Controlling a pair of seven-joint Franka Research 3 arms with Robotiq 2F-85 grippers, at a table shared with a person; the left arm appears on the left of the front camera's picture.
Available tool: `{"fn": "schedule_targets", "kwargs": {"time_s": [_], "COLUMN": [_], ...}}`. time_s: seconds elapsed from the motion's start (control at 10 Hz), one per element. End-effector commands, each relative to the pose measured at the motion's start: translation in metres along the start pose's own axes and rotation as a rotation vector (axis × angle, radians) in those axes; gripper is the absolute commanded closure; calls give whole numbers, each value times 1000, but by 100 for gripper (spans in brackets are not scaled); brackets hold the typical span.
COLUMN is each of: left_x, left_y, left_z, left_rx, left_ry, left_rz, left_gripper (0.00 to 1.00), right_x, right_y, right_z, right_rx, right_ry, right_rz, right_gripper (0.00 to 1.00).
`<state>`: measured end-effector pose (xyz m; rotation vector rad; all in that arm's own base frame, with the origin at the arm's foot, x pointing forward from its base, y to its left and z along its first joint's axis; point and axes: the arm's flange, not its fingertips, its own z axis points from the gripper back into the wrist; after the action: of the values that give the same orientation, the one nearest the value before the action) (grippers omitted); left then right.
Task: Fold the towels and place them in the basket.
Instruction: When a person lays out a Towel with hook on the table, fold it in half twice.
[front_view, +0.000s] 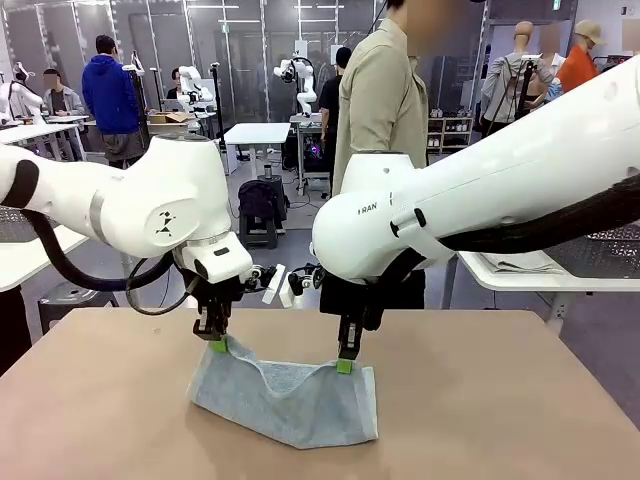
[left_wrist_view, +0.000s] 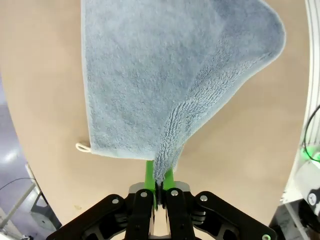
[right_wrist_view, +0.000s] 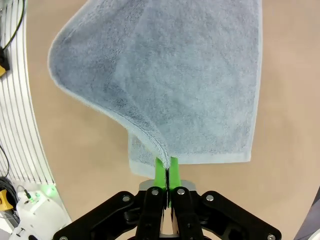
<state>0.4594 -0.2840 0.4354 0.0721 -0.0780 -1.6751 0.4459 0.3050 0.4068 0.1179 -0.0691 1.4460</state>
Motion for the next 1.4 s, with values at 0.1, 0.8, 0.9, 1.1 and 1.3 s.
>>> {"fn": "schedule_targets", "kwargs": {"time_s": [0.1,0.8,0.9,1.1,1.3], "left_x": [-2,-4,-5,-10,-17], "left_y": [23,72,76,85,92], "left_z": [0,-26,-28,-33,-40], "left_rx": [-58,-64,-73,-86,-108], "left_ry": [-15,-44,-62,-89,-93], "left_rz": [31,67,93,141,169], "left_gripper": [94,94,94,94,94], "right_x": [3,-6,-8,-13,-19], "right_y": [-25,-67,-71,-80,-87], "right_z": [-3,-13,-15,-16,-18], "right_rx": [1,-3,-3,-6,-4], "right_ry": [-6,-14,-16,-32,-40], "right_rz": [-41,-86,-102,-125,-145], "right_gripper": [97,97,97,97,97]}}
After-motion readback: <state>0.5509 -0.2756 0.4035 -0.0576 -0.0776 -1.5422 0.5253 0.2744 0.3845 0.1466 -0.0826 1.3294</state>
